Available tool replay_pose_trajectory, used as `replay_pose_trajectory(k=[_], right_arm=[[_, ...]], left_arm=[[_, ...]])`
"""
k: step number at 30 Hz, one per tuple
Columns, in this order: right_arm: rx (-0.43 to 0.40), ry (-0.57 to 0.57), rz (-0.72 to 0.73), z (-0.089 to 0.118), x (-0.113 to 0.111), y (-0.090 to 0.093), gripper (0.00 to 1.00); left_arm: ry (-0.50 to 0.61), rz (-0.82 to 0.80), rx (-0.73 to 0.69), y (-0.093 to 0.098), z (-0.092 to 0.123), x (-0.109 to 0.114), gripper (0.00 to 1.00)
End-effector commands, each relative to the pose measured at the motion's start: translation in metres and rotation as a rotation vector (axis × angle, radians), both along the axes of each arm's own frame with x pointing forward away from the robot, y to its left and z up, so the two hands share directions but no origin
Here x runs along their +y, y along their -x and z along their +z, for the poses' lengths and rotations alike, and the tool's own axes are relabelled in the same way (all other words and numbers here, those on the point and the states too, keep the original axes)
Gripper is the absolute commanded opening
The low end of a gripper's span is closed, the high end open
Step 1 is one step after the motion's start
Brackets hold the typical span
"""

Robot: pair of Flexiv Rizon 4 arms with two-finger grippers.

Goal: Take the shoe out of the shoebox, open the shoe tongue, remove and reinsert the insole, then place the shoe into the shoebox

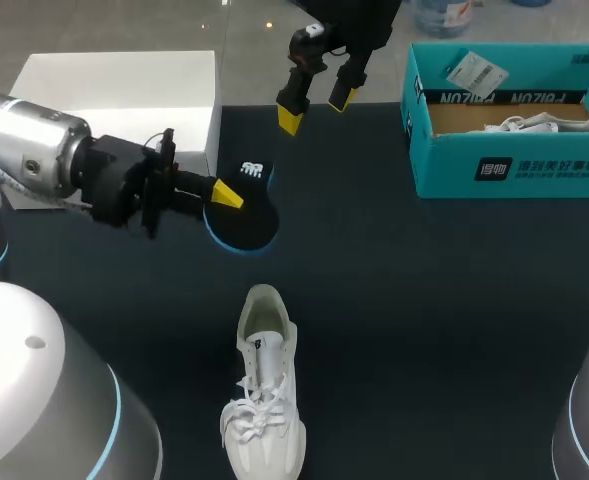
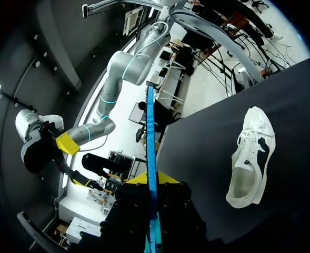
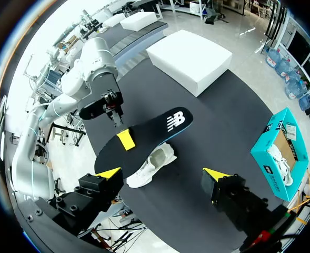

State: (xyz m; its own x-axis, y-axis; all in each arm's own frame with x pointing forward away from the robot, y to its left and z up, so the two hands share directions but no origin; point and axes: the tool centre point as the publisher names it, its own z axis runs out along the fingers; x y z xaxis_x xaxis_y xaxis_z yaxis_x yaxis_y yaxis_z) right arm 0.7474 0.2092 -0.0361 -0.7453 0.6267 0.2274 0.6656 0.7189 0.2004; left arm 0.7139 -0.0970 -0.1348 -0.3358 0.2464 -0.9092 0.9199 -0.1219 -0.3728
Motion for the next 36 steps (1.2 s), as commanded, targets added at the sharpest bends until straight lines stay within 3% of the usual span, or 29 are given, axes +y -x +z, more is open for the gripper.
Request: replay_pose_trajectory(k=[1, 13, 17, 20, 29, 36], right_arm=[[0.001, 0.000, 0.000, -0.001, 0.000, 0.000, 1.00], [0.001, 0.000, 0.000, -0.001, 0.000, 0.000, 1.00], [0.001, 0.000, 0.000, -0.001, 0.000, 0.000, 1.00], [0.001, 0.000, 0.000, -0.001, 0.000, 0.000, 1.00], [0.001, 0.000, 0.000, -0.001, 0.000, 0.000, 1.00], [0.001, 0.000, 0.000, -0.001, 0.000, 0.000, 1.00]], left_arm=[[-0.009, 0.034, -0.010, 0.005, 0.000, 0.001, 0.00], [-0.009, 0.034, -0.010, 0.005, 0.000, 0.001, 0.00], [-0.042, 0.024, -0.339, 0.007, 0.018, 0.006, 0.00], [-0.042, 0.026, -0.455, 0.010, 0.023, 0.012, 0.00], [-0.031, 0.082, -0.608, 0.019, 0.021, 0.026, 0.00], [-0.019, 0.094, -0.614, 0.023, 0.008, 0.017, 0.00]])
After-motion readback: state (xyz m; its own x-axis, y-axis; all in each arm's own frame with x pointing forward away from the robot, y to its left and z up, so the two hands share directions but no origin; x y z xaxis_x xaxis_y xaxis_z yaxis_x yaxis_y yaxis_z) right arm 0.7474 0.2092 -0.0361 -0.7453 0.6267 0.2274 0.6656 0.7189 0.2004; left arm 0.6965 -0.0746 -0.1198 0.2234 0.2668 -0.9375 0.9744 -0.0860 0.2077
